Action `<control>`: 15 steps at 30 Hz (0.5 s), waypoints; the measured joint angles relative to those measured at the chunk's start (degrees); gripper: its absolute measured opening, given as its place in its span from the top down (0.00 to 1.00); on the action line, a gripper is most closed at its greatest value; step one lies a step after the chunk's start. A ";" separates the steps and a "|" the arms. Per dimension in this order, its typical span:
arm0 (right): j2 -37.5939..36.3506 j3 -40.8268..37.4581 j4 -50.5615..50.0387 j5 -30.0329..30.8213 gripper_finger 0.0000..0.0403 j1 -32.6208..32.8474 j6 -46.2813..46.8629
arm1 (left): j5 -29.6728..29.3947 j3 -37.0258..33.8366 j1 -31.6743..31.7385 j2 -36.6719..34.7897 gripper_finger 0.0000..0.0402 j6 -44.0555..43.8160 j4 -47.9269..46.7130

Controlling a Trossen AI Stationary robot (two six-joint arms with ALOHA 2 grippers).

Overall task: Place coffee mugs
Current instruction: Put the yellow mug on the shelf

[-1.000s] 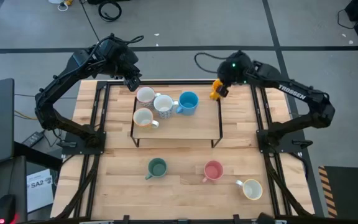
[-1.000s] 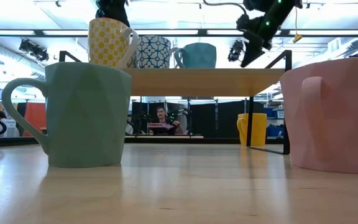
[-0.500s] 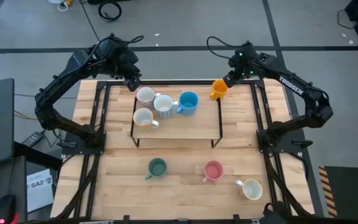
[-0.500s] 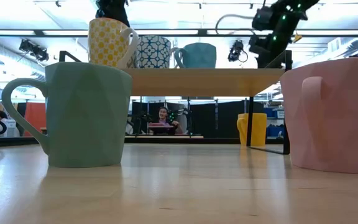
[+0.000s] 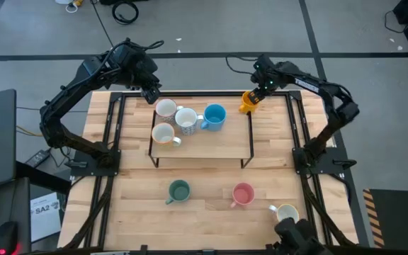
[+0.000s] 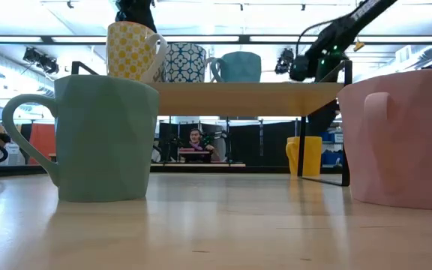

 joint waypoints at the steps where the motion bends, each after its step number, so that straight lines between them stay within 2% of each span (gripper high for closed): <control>1: 0.96 0.00 -0.01 0.00 0.59 -0.10 -0.02 | 0.00 0.00 0.01 -0.01 0.61 0.00 0.00; 10: 6.90 0.00 -0.04 -2.57 0.60 -0.31 -0.09 | 0.00 0.00 -0.01 -0.01 0.61 -0.02 0.00; 15: 7.48 0.00 -0.11 -2.95 0.70 -0.29 -0.09 | 0.00 0.00 0.01 -0.01 0.61 -0.02 0.00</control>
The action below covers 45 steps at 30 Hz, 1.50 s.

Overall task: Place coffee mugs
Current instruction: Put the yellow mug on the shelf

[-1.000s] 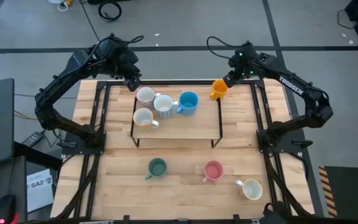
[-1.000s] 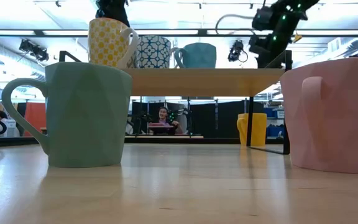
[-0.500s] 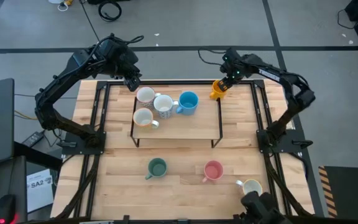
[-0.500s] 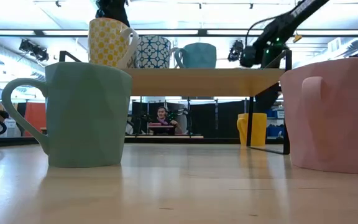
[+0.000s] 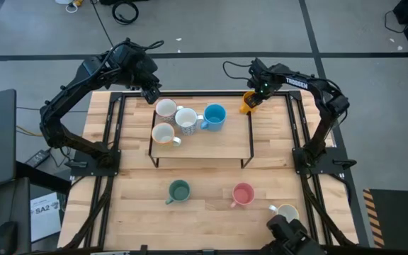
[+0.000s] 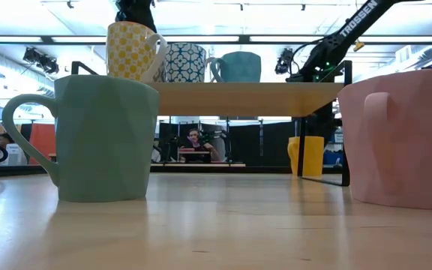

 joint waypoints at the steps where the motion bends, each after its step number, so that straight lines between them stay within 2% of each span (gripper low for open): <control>1: -0.12 0.00 0.02 0.00 0.73 0.00 0.10 | 0.00 0.00 -0.01 0.00 0.61 -0.02 0.01; 5: -1.15 0.00 0.03 0.00 0.89 0.02 0.28 | 0.00 0.00 0.00 0.00 0.61 -0.02 0.00; 7: -1.52 0.29 -0.69 0.02 0.93 0.00 0.14 | 0.00 0.00 0.00 0.00 0.61 -0.02 0.02; 11: -2.16 3.25 -1.77 0.28 0.93 -0.02 0.10 | 0.00 0.00 -0.07 0.00 0.61 -0.02 0.00; 14: -2.29 8.30 -6.88 1.05 0.92 -0.01 -0.07 | 0.00 0.00 -0.50 0.00 0.61 -0.02 0.02; 21: -2.32 24.22 -19.17 3.17 0.93 0.67 -2.05 | 0.02 0.00 -2.26 0.00 0.61 0.00 0.00; 30: -2.38 43.11 -31.55 0.83 0.93 6.01 1.94 | 0.01 0.00 -3.94 0.00 0.61 0.03 0.02; 38: -2.41 46.53 -36.52 -4.24 0.93 16.03 9.28 | 0.00 0.00 -3.93 0.00 0.61 0.09 0.02; 45: -2.36 46.53 -39.00 -3.13 0.92 22.22 14.05 | 0.00 0.00 -3.93 0.00 0.61 0.11 0.00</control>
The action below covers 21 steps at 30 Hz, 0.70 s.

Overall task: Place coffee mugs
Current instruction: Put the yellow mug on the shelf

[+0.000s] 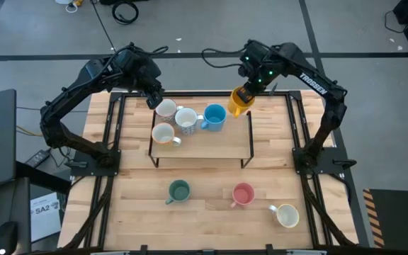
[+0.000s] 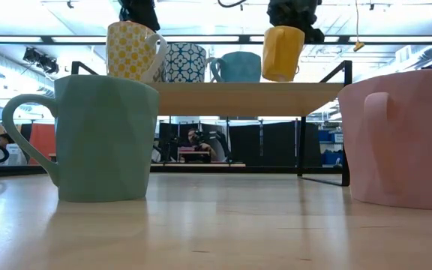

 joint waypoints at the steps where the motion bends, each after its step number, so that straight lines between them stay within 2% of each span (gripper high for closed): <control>1: 0.00 -0.05 -0.07 0.07 0.92 0.57 0.43 | 0.00 0.00 0.00 0.00 0.61 0.02 0.00; 13: 0.07 -7.56 0.42 0.31 0.92 4.21 5.98 | -0.01 0.00 0.00 0.00 0.61 0.04 0.00; 21: 0.08 -9.44 1.79 1.73 0.92 4.88 7.50 | -0.02 0.00 0.00 0.00 0.61 0.06 -0.02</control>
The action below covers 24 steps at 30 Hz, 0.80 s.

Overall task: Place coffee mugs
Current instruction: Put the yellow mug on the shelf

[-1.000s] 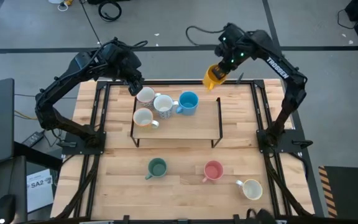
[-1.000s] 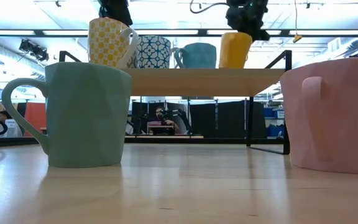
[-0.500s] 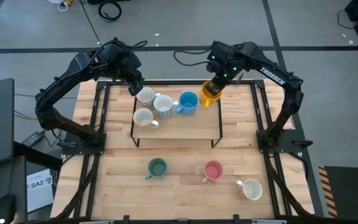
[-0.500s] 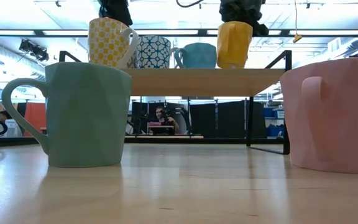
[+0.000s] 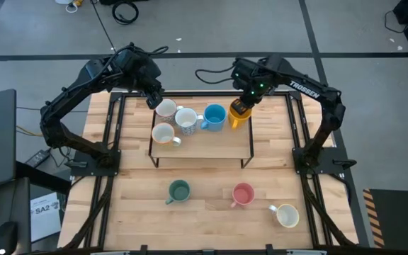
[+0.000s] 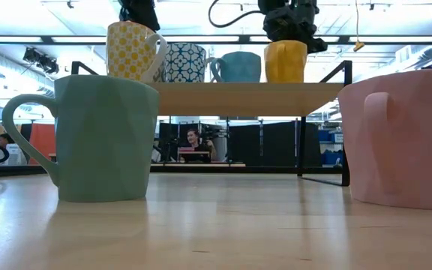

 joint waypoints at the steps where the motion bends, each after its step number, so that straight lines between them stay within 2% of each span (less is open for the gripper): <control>1: -0.01 -0.33 0.27 0.00 0.92 0.00 0.00 | 0.00 0.00 0.00 0.00 0.61 0.00 0.00; 17: -0.03 -6.07 3.81 -0.08 0.92 0.00 -0.15 | 0.00 0.00 0.00 0.00 0.61 -0.02 -0.02; 24: -0.19 -6.91 4.42 -0.61 0.88 0.00 -0.18 | 0.00 0.00 0.00 0.00 0.61 -0.01 -0.02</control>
